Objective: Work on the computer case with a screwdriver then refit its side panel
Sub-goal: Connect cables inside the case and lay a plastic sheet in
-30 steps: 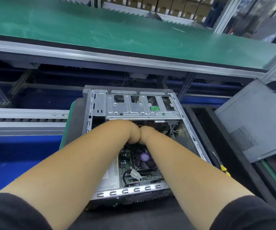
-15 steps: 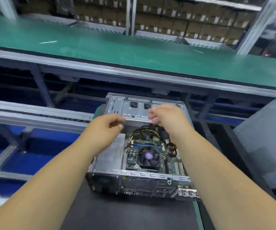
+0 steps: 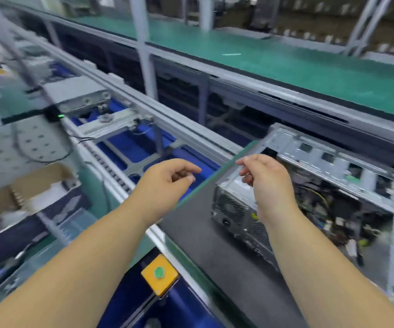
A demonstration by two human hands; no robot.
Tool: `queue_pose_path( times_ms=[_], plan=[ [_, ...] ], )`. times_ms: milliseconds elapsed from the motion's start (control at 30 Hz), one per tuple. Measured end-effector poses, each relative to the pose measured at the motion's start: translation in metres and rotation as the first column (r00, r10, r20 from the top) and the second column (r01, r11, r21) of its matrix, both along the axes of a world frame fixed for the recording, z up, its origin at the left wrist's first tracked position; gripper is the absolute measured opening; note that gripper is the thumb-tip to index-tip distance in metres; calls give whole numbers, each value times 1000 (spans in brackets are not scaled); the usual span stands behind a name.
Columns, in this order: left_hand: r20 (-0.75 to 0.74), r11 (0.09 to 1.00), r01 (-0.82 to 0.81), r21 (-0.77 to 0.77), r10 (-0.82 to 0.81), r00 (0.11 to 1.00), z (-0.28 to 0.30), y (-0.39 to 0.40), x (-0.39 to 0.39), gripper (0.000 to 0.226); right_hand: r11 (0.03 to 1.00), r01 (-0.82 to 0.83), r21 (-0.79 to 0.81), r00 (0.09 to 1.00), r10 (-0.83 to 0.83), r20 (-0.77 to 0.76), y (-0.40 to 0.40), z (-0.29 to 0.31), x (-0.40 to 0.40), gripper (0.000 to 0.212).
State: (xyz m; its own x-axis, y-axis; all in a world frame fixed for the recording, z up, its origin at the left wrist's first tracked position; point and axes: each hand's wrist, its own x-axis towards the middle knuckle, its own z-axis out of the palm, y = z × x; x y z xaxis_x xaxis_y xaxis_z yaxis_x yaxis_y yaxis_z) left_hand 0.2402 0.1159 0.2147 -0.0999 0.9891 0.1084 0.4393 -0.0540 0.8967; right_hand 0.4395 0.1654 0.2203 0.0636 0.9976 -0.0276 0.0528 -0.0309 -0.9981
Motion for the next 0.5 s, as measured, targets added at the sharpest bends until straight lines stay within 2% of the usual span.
queue_pose_path(
  times_ms=[100,233,367,500],
  plan=[
    [10,989,-147,26,147,989,5,-25,-37,23,986,-158,46,987,158,-1,-3,4,-50,30],
    [60,962,-271,42,269,961,6,-52,-85,22,939,-335,72,942,334,27,-8,5,-115,20],
    [37,931,-362,40,361,932,-4,-74,-140,19,899,-436,46,898,431,95,-7,-8,-181,17],
    [12,901,-434,0,434,901,-20,-90,-210,20,858,-514,-14,854,513,85,-9,-21,-257,16]
  ],
)
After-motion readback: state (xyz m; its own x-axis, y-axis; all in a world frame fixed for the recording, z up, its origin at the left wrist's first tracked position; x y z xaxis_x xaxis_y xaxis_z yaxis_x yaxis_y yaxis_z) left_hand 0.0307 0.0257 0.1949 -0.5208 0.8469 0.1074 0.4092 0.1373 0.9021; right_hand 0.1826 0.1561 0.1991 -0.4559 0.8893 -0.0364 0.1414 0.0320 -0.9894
